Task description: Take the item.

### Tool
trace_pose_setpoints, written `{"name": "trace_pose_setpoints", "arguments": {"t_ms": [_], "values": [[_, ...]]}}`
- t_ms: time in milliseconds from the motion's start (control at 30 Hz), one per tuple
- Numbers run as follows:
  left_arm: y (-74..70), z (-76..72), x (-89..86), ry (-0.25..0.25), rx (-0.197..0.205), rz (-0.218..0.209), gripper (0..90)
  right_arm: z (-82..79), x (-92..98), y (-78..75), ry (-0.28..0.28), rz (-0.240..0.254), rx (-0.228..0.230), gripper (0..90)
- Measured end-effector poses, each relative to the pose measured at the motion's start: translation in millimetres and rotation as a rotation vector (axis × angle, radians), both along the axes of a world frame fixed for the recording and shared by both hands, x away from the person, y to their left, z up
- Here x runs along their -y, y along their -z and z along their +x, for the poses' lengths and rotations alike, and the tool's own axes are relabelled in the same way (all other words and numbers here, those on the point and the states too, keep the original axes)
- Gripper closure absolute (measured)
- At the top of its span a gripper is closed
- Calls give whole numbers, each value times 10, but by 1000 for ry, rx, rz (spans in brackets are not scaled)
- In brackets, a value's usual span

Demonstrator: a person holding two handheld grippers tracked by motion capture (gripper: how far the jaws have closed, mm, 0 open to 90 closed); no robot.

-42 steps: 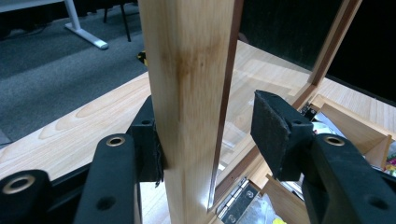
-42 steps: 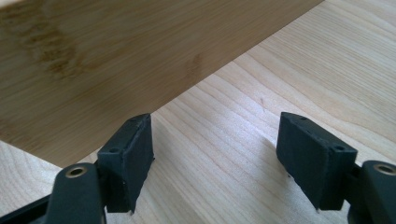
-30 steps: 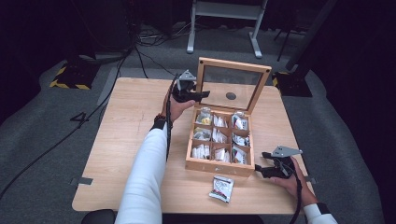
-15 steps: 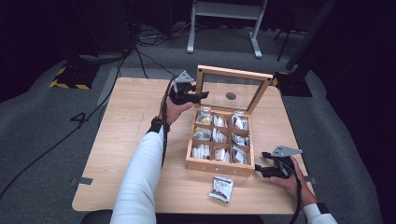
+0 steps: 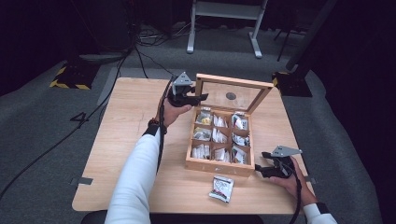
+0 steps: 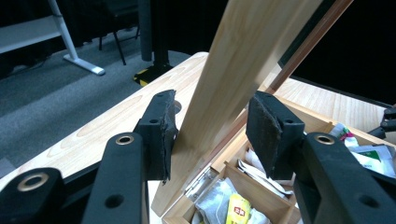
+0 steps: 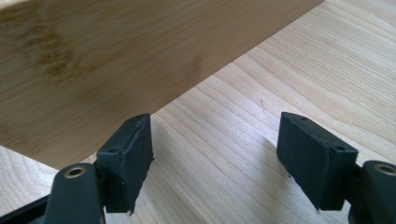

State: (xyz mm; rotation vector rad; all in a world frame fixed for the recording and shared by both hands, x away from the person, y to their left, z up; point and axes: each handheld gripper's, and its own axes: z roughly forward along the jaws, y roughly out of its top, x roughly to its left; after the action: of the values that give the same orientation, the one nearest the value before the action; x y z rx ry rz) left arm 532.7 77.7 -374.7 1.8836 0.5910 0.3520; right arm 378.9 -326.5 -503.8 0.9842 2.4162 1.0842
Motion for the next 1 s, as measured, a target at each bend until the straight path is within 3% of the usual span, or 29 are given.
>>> {"name": "trace_pose_setpoints", "arguments": {"t_ms": [700, 867, 1000], "values": [[59, -257, -60, 43, 28, 23, 530, 39, 53, -42, 10, -6, -11, 290], [87, -330, -65, 51, 39, 42, 523, 56, 84, -171, 29, -1, 31, 301], [109, -384, -65, 60, 41, 59, 518, 131, 118, -368, 62, 44, 79, 321]]}}
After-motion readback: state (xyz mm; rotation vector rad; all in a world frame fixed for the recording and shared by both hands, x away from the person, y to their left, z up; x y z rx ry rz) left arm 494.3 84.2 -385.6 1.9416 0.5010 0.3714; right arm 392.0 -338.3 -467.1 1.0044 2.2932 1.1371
